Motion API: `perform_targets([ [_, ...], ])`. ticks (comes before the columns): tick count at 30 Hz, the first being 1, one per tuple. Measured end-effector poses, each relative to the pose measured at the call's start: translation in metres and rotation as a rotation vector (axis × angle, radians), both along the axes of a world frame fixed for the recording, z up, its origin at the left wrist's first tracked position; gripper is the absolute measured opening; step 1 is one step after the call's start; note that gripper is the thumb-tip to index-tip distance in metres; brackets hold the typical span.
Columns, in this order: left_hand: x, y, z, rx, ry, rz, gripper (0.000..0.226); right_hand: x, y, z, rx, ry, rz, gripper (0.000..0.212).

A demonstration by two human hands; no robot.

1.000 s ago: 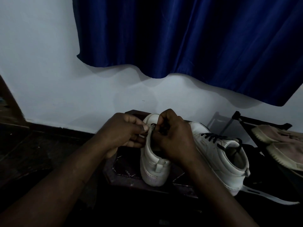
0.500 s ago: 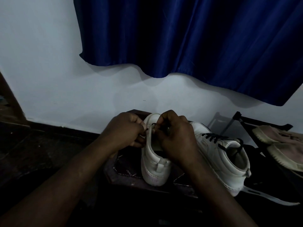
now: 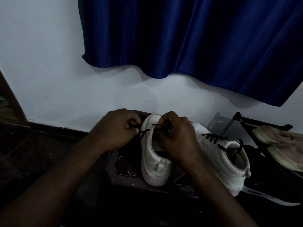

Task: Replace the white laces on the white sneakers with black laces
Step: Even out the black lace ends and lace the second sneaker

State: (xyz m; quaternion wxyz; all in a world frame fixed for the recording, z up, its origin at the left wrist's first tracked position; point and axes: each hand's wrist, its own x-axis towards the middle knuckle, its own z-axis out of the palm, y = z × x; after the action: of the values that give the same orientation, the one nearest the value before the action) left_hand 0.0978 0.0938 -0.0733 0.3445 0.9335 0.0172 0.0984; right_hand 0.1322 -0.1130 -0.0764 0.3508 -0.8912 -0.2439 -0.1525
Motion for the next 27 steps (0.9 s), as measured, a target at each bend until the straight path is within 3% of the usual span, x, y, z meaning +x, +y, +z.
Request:
perform_targets([
  [3, -0.002, -0.013, 0.002, -0.204, -0.073, -0.132, 0.023, -0.001, 0.0, 0.001, 0.026, 0.011, 0.002, 0.037],
  [8, -0.001, -0.02, -0.001, -0.118, -0.134, -0.089, 0.014, 0.0, -0.001, 0.0, 0.033, 0.023, -0.011, 0.041],
  [10, 0.001, -0.013, -0.003, 0.078, -0.057, -0.066, 0.013, 0.002, -0.001, -0.001, 0.031, 0.032, -0.022, 0.042],
  [13, 0.001, 0.004, -0.005, 0.485, 0.211, 0.012, 0.006, 0.003, -0.004, -0.003, 0.069, 0.044, -0.06, 0.039],
  [16, -0.004, 0.012, -0.003, 0.601, 0.354, 0.051, 0.004, 0.003, -0.005, -0.004, 0.082, 0.023, -0.076, 0.039],
  [19, -0.002, 0.012, -0.003, 0.491, 0.235, 0.026, 0.004, 0.003, -0.004, -0.005, 0.096, 0.0, -0.064, 0.041],
  [23, -0.003, -0.01, 0.0, -0.011, -0.013, -0.165, 0.02, 0.004, -0.004, -0.006, 0.095, -0.002, -0.039, 0.041],
  [27, 0.001, -0.02, -0.005, 0.053, -0.195, -0.194, 0.023, 0.0, -0.004, 0.0, 0.176, -0.098, 0.021, 0.036],
])
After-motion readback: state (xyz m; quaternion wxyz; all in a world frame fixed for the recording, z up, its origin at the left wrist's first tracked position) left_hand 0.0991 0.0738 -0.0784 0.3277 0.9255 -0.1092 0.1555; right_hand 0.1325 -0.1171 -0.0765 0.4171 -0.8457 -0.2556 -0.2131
